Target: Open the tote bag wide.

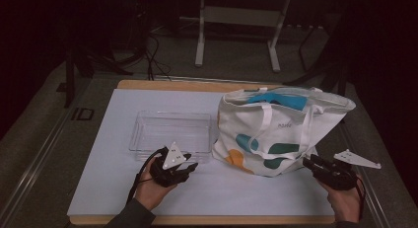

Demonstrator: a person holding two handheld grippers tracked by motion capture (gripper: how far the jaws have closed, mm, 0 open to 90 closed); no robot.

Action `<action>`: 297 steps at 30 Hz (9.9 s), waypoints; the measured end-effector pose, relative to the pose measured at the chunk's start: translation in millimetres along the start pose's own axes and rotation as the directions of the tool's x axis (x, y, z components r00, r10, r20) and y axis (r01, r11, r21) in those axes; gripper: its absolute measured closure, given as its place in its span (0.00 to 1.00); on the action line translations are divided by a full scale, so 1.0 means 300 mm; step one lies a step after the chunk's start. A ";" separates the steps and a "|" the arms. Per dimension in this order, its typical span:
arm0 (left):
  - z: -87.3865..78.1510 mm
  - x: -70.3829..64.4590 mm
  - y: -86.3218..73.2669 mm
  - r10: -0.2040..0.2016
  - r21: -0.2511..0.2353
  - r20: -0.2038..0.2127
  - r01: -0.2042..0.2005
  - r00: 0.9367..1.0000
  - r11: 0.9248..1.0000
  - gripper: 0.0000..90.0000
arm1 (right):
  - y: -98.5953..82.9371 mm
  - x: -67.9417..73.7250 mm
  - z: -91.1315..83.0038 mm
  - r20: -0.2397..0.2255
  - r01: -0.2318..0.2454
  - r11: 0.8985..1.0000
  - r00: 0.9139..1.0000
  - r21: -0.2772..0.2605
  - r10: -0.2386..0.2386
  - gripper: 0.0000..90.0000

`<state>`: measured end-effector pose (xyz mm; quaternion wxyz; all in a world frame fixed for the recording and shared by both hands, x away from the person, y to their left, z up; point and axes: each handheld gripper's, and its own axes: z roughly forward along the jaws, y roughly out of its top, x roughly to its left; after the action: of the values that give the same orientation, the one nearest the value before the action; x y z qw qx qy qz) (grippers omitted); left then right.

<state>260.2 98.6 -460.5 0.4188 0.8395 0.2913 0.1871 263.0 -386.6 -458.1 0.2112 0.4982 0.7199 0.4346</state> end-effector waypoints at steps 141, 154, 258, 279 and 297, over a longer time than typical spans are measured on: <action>0.284 0.066 0.264 0.040 0.085 0.154 -0.054 0.987 0.995 0.94 | -0.048 0.117 0.032 -0.023 0.161 0.986 0.987 0.048 -0.160 0.98; 0.318 0.076 0.236 0.022 0.131 0.156 -0.042 0.988 0.990 0.94 | -0.103 0.088 0.045 0.003 0.136 0.985 0.991 0.107 -0.137 0.99; 0.170 0.119 0.185 0.086 0.039 0.184 -0.094 0.979 0.995 0.74 | -0.060 -0.074 -0.050 0.026 -0.047 0.995 0.999 0.083 0.045 0.66; 0.080 0.118 0.287 0.063 -0.122 0.124 -0.048 0.990 0.991 0.68 | 0.109 -0.066 -0.118 0.125 0.018 0.999 0.992 -0.038 -0.013 0.63; 0.255 0.117 0.391 0.054 -0.027 0.078 -0.052 0.995 0.998 0.91 | 0.223 -0.067 0.035 0.144 0.091 0.996 0.985 0.001 -0.090 0.84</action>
<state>368.6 19.5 -406.9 0.4351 0.8485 0.2497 0.1686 314.8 -392.0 -410.3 0.2835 0.4946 0.7235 0.3893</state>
